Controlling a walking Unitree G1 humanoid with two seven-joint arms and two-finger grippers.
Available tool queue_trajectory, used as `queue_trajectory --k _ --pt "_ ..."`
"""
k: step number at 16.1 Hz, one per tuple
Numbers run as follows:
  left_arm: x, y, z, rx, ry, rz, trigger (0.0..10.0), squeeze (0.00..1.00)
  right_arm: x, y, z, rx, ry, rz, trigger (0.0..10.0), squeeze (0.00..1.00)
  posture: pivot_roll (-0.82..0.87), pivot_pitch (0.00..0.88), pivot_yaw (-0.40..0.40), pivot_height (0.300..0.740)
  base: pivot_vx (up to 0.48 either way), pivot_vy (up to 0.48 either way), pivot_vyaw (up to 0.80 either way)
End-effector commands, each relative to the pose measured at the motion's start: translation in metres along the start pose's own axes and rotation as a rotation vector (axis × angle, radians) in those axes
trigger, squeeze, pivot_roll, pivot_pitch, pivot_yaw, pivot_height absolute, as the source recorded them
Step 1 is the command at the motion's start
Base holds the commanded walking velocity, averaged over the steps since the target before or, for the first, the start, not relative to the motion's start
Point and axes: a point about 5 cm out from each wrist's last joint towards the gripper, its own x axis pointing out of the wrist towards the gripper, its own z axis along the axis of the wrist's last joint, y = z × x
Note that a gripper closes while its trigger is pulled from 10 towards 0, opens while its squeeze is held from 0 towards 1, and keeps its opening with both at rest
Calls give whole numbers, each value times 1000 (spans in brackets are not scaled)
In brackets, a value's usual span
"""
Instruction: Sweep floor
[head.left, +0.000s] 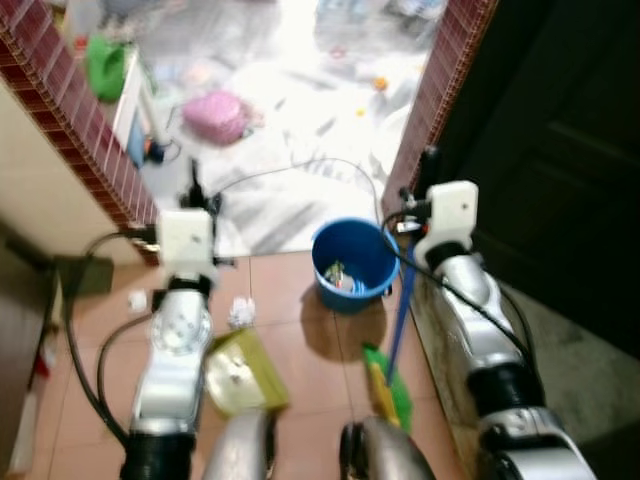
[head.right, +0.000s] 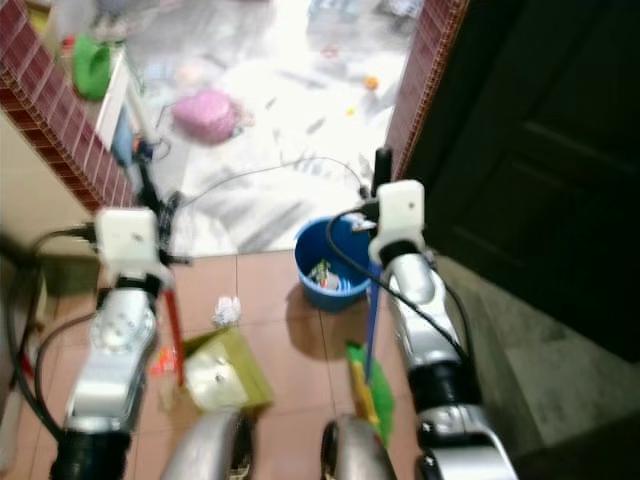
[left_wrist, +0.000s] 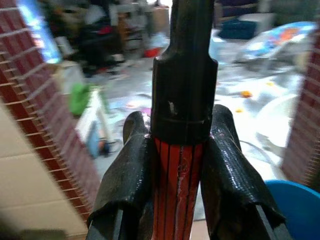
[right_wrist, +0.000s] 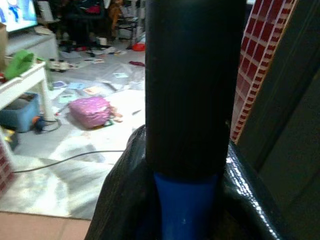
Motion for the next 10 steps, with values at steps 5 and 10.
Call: queue_trajectory --k 5,10 --pt "-15 -6 15 52 -66 -143 10000 0 4 2 5 -30 -30 -6 10000 0 92 153 -36 740 0 166 0" --pt "-36 7 3 28 -3 -50 10000 0 -2 -2 3 -32 -37 -38 10000 0 63 108 -46 740 0 0 0"
